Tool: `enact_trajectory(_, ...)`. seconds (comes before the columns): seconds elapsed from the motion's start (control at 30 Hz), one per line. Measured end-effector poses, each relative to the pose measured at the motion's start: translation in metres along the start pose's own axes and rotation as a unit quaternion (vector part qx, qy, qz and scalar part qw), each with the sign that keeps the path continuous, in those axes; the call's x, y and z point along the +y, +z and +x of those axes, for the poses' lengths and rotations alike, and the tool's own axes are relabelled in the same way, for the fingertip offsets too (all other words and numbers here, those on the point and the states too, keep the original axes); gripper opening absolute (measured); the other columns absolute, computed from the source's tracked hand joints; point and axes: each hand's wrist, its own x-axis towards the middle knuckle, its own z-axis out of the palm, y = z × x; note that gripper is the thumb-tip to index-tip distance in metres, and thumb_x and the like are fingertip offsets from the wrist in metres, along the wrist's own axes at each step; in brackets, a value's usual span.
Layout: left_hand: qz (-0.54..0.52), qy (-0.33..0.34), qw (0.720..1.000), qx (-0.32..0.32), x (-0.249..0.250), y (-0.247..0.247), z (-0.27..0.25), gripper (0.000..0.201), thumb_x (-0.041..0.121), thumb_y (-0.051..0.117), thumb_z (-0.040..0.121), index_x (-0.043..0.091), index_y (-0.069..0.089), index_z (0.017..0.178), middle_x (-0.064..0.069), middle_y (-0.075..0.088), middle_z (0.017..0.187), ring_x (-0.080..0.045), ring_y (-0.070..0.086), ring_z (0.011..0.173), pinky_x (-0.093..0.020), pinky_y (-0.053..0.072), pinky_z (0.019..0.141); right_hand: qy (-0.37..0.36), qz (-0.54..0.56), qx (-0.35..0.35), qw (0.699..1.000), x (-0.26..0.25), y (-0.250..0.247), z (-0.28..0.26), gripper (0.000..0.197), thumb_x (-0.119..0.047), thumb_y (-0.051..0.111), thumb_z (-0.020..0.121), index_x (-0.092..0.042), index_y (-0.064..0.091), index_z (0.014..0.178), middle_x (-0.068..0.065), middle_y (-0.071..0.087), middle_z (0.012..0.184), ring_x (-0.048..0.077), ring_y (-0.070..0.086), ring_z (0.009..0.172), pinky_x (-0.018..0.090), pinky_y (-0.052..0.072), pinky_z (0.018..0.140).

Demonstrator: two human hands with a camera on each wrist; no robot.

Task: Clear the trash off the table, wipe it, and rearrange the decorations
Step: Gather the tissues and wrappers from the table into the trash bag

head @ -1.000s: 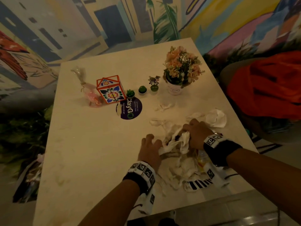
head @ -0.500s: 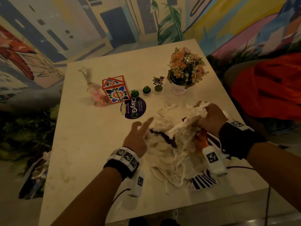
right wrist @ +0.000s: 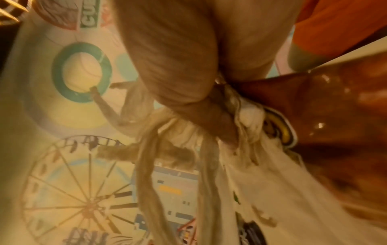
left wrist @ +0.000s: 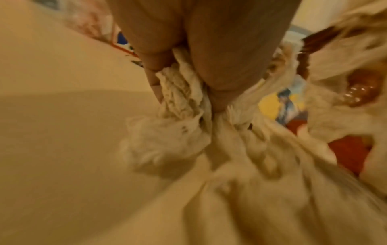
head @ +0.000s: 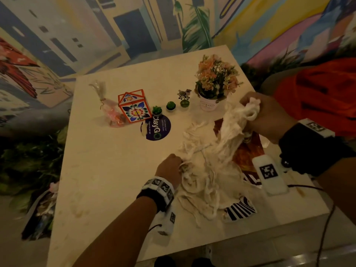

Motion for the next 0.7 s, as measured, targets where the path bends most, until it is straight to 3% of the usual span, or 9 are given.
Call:
enact_trajectory(0.07, -0.039, -0.042, 0.998, 0.037, -0.005, -0.016, -0.002, 0.007, 0.015, 0.057, 0.085, 0.011, 0.053, 0.081, -0.001, 0.049, 0.077, -0.029, 0.050, 0.080, -0.029, 0.032, 0.066, -0.024, 0.044, 0.007, 0.999, -0.012, -0.002, 0.002, 0.025, 0.003, 0.070, 0.063, -0.004, 0.053, 0.079, 0.002, 0.053, 0.071, 0.015, 0.050, 0.068, 0.027, 0.044, 0.055)
enact_trajectory(0.13, -0.102, -0.094, 0.988, 0.069, -0.010, -0.035, -0.005, 0.016, 0.015, 0.063, 0.081, 0.011, 0.049, 0.074, -0.002, 0.050, 0.066, -0.028, 0.053, 0.068, -0.032, 0.041, 0.060, -0.011, 0.091, 0.017, 0.996, -0.012, 0.001, 0.004, 0.026, 0.013, 0.062, 0.070, -0.010, 0.055, 0.081, 0.000, 0.058, 0.078, 0.012, 0.055, 0.075, 0.024, 0.049, 0.062)
enact_trajectory(0.2, -0.176, -0.131, 0.971, 0.093, -0.012, -0.055, -0.010, 0.018, 0.013, 0.066, 0.078, 0.013, 0.050, 0.071, -0.010, 0.060, 0.067, -0.030, 0.062, 0.065, -0.038, 0.054, 0.060, 0.012, 0.089, 0.011, 0.996, -0.003, 0.010, 0.003, 0.041, 0.019, 0.054, 0.077, -0.021, 0.057, 0.084, -0.001, 0.062, 0.088, 0.017, 0.059, 0.087, 0.033, 0.050, 0.076)
enact_trajectory(0.27, -0.206, -0.143, 0.959, 0.129, -0.014, -0.068, -0.015, 0.018, 0.011, 0.067, 0.076, 0.015, 0.050, 0.068, -0.012, 0.062, 0.070, -0.034, 0.062, 0.070, -0.043, 0.054, 0.064, 0.020, 0.073, -0.004, 0.997, 0.003, 0.018, 0.003, 0.041, 0.013, 0.058, 0.079, -0.028, 0.057, 0.084, -0.004, 0.063, 0.089, 0.019, 0.059, 0.091, 0.037, 0.047, 0.081)
enact_trajectory(0.37, -0.256, -0.138, 0.940, 0.177, -0.013, -0.085, -0.020, 0.016, 0.008, 0.066, 0.073, 0.016, 0.053, 0.074, -0.011, 0.061, 0.074, -0.033, 0.060, 0.073, -0.042, 0.050, 0.065, 0.037, 0.091, 0.013, 0.995, -0.002, 0.020, 0.008, 0.033, 0.002, 0.065, 0.068, -0.027, 0.056, 0.079, 0.000, 0.063, 0.084, 0.023, 0.059, 0.087, 0.039, 0.049, 0.076)
enact_trajectory(0.47, -0.334, -0.146, 0.915, 0.172, -0.013, -0.094, -0.020, 0.027, 0.004, 0.062, 0.073, 0.031, 0.059, 0.070, -0.007, 0.065, 0.074, -0.029, 0.061, 0.070, -0.037, 0.052, 0.066, 0.012, 0.063, 0.004, 0.998, -0.010, 0.021, 0.011, 0.032, -0.004, 0.067, 0.057, -0.022, 0.057, 0.082, 0.005, 0.064, 0.086, 0.027, 0.062, 0.088, 0.041, 0.052, 0.075)
enact_trajectory(0.53, -0.342, -0.169, 0.909, 0.168, -0.013, -0.098, -0.020, 0.022, 0.005, 0.056, 0.069, 0.021, 0.058, 0.054, -0.010, 0.062, 0.060, -0.027, 0.057, 0.059, -0.037, 0.048, 0.059, -0.003, -0.003, -0.020, 1.000, -0.012, 0.023, 0.013, 0.039, 0.004, 0.072, 0.062, -0.027, 0.052, 0.074, -0.002, 0.059, 0.076, 0.020, 0.056, 0.077, 0.034, 0.046, 0.072)
enact_trajectory(0.6, -0.341, -0.185, 0.904, 0.179, -0.010, -0.103, -0.019, 0.011, 0.009, 0.053, 0.066, 0.006, 0.059, 0.057, -0.015, 0.061, 0.056, -0.026, 0.055, 0.053, -0.039, 0.049, 0.053, -0.028, -0.081, -0.028, 0.996, -0.011, 0.027, 0.017, 0.036, 0.004, 0.072, 0.069, -0.027, 0.054, 0.073, -0.002, 0.058, 0.074, 0.018, 0.055, 0.073, 0.035, 0.045, 0.071)
enact_trajectory(0.7, -0.369, -0.180, 0.891, 0.195, -0.003, -0.114, -0.021, 0.013, 0.004, 0.053, 0.070, 0.001, 0.064, 0.064, -0.013, 0.058, 0.053, -0.024, 0.054, 0.049, -0.033, 0.046, 0.051, -0.079, -0.140, -0.009, 0.987, -0.021, 0.030, 0.022, 0.026, -0.005, 0.070, 0.072, -0.023, 0.052, 0.069, 0.001, 0.056, 0.072, 0.024, 0.054, 0.073, 0.044, 0.046, 0.068)
